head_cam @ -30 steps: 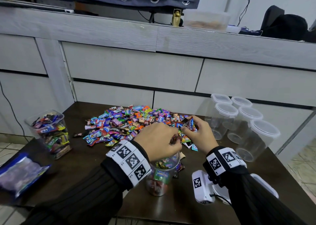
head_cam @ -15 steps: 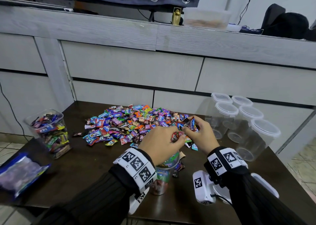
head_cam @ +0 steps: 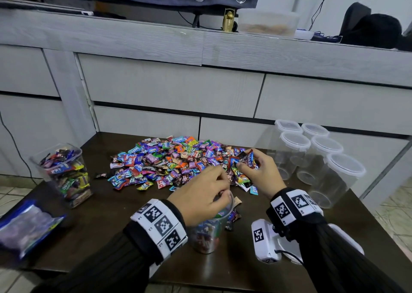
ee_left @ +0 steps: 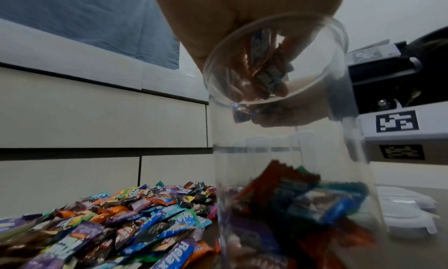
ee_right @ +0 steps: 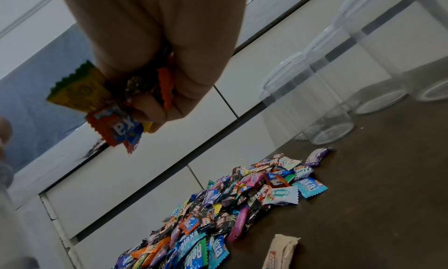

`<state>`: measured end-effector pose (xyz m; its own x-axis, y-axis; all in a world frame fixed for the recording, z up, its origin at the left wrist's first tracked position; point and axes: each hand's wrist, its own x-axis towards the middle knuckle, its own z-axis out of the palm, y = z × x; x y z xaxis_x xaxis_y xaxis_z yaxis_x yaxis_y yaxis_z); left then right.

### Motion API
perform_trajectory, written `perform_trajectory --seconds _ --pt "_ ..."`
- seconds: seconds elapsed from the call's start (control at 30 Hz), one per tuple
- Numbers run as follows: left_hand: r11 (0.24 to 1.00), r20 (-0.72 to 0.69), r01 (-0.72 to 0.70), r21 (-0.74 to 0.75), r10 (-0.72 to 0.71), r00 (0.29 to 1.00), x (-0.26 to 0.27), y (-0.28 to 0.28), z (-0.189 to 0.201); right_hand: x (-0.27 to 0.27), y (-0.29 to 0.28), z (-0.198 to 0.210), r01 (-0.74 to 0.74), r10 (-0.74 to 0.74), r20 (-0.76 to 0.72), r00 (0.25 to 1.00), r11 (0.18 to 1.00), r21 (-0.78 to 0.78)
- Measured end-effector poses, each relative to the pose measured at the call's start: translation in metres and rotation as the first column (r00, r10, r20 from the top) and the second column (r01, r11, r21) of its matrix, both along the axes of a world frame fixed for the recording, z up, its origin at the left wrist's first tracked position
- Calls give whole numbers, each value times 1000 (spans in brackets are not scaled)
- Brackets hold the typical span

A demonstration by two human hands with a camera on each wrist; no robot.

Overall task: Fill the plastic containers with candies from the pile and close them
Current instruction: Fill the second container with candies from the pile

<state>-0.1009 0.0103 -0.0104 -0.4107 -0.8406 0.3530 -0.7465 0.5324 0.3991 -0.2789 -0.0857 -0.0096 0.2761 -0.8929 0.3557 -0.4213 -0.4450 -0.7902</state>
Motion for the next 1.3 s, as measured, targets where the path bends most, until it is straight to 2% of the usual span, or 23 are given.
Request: perform_trajectory --seconds 0.1,0.17,0.23,0.3,0.4,0.47,0.57,0.7,0.8,0.9,1.3 --pt "1000 120 -24 -11 25 992 0 1 0 2 1 0 -3 3 -11 1000 1000 -2" --pt "999 131 -42 12 40 991 1 0 2 3 2 0 -7 7 -9 1000 1000 11" --pt "997 66 -26 68 22 998 2 1 4 3 2 0 -11 11 5 1000 1000 14" --pt "988 -64 -22 153 32 997 7 2 2 2 3 3 -10 10 14 1000 1000 -1" --pt "957 -274 -18 289 101 956 18 8 -8 4 6 11 -34 35 24 999 999 -15" --pt "941 -355 -10 340 137 925 26 11 -16 8 9 17 -60 62 47 997 998 -26" --pt "921 -409 11 390 163 898 34 12 -25 18 17 22 -135 138 27 990 988 -81" --pt "890 -393 4 455 197 898 38 7 -31 33 35 16 -238 216 -138 967 958 -164" --pt "895 -371 8 445 177 912 37 5 -31 40 44 11 -322 286 -197 938 927 -190" --pt "906 -416 34 423 161 895 37 3 -30 43 49 8 -356 304 -226 925 902 -245" --pt "915 -450 11 403 187 873 37 6 -27 50 63 6 -463 391 -312 866 862 -207"
